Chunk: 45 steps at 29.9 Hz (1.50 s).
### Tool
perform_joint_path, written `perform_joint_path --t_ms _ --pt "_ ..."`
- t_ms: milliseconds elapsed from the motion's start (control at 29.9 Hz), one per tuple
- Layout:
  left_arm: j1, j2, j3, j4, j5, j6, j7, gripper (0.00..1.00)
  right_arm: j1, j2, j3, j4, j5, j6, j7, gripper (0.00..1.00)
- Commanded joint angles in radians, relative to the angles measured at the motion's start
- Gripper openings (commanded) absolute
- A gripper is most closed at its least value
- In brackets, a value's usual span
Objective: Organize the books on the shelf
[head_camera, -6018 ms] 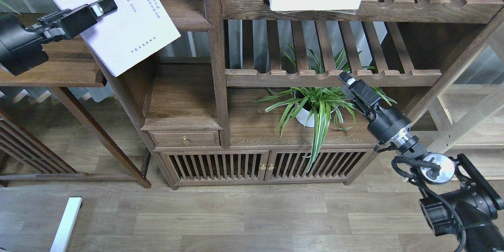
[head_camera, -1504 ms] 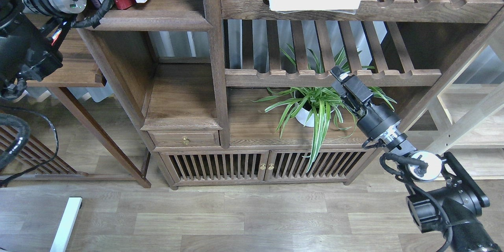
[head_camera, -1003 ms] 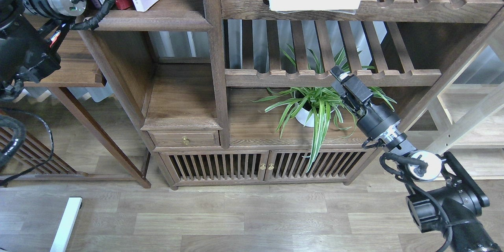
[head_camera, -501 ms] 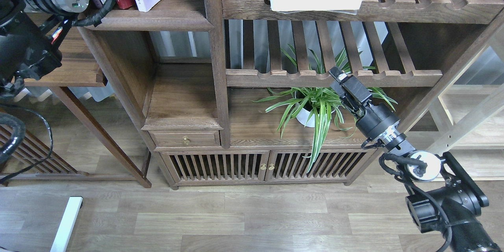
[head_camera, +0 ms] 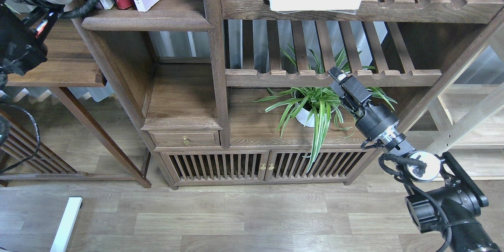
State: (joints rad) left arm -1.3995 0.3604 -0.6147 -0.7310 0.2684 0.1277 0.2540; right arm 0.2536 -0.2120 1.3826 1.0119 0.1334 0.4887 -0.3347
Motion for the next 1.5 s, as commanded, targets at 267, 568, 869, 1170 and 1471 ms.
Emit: perform_joint_path --t_ms 267,568,869,1170,1471 --pt "-0.010 0.023 -0.014 -0.011 -0.001 -0.002 0.005 0.35 0.021 0.003 -0.022 -0.001 -0.003 0.000 -0.001 0.91" --pt "-0.025 0.037 -0.017 -0.042 0.000 0.000 0.005 0.36 0.013 0.003 -0.020 -0.001 -0.003 0.000 0.000 0.91" --pt "-0.050 0.060 -0.034 -0.050 -0.001 0.000 0.014 0.36 0.015 0.000 -0.019 -0.009 -0.003 0.000 0.000 0.91" --pt "-0.059 0.110 -0.043 -0.084 -0.001 -0.002 0.031 0.37 0.013 0.000 -0.020 -0.010 -0.006 0.000 -0.001 0.91" --pt "-0.062 0.115 -0.074 -0.145 -0.005 -0.007 0.057 0.39 0.010 -0.010 -0.017 -0.012 -0.006 0.000 -0.001 0.91"
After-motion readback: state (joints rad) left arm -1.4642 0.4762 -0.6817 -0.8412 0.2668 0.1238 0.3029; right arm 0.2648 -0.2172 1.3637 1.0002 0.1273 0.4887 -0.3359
